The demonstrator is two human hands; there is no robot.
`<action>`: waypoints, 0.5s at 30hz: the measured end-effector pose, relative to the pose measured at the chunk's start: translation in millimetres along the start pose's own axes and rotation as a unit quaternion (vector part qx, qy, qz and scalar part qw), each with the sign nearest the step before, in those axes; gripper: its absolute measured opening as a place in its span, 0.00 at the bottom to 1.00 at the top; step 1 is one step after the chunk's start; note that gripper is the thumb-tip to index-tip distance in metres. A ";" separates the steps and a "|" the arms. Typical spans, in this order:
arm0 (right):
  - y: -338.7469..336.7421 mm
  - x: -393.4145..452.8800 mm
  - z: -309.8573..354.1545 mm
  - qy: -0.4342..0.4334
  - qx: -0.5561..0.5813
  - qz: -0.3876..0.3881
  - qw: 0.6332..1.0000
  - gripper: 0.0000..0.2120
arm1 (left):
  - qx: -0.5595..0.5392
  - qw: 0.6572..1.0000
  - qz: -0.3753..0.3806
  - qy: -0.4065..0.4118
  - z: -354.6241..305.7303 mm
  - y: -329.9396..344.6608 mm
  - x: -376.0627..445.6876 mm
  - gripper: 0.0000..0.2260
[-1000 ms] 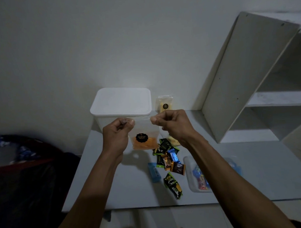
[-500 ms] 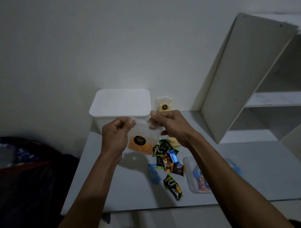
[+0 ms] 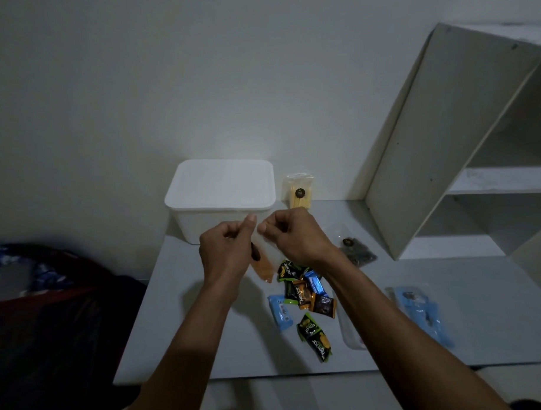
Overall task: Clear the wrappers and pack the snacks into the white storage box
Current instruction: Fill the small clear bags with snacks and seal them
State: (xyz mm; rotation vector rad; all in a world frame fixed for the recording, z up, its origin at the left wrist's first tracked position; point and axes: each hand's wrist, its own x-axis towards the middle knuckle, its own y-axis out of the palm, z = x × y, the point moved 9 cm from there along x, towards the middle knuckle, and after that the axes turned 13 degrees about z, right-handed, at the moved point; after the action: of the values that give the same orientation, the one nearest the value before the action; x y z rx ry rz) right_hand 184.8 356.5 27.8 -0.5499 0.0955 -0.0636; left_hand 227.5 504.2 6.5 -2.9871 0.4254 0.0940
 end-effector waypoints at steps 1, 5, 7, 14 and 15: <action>1.3 0.6 -0.8 0.002 0.001 0.000 1.000 0.08 | -0.003 1.000 0.000 -0.004 1.0 -0.4 -0.2 0.12; 3.4 3.1 -6.5 0.013 0.033 -0.004 0.999 0.06 | -0.007 1.000 -0.009 -0.014 1.7 -5.2 1.8 0.11; 3.1 3.0 -12.0 0.022 0.056 -0.007 0.998 0.05 | -0.011 1.000 -0.006 -0.020 0.4 -5.1 2.5 0.11; 5.9 -0.1 -15.3 0.013 0.051 -0.013 0.999 0.05 | -0.021 0.999 0.007 -0.037 1.1 -5.3 3.8 0.09; 6.4 0.5 -14.7 0.011 0.045 -0.022 0.999 0.05 | -0.011 0.999 0.014 -0.038 0.2 -3.1 1.9 0.09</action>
State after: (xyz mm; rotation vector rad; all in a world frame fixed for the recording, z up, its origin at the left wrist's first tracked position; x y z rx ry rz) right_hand 184.0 354.3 11.9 -0.4621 0.1006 -0.1164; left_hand 230.2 506.7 6.5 -2.9873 0.4593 0.2155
